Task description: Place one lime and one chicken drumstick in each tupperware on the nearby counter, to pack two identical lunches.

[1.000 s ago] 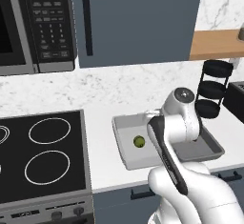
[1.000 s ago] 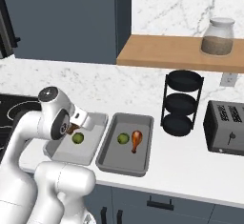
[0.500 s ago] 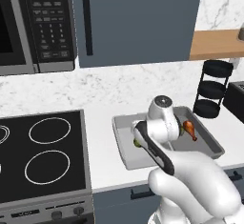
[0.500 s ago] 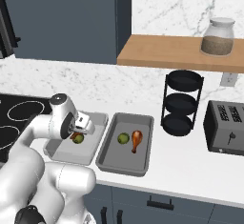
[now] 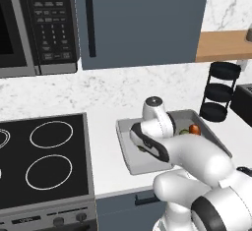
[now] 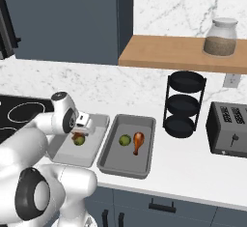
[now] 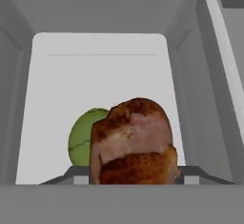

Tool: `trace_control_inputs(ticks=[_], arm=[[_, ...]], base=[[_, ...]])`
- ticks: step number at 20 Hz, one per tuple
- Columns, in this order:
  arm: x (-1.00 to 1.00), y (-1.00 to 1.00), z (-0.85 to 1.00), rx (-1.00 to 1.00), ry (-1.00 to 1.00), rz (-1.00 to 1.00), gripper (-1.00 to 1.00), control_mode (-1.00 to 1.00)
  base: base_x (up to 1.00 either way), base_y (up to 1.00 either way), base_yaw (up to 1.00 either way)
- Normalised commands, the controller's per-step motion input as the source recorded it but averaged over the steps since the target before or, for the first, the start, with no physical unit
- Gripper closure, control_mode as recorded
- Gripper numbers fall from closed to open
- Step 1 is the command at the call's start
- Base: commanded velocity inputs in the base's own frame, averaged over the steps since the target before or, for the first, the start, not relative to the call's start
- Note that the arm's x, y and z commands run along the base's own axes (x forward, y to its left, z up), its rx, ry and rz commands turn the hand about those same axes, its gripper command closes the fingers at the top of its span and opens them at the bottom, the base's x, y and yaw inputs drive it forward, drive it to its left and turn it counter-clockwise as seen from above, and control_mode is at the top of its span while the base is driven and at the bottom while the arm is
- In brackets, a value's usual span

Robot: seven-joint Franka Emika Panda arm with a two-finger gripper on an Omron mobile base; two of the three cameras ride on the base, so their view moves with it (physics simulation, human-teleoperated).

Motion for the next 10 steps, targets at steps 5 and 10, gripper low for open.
trace_control_inputs(ticks=[5, 10], arm=[[0.21, -0.01, -0.49, -0.01, -0.01, 0.07, 1.00, -1.00], [0.07, -0.24, -0.27, 0.00, 0.00, 0.05, 1.00, -1.00]], base=[[0.00, 0.00, 0.00], [0.00, 0.00, 0.00]])
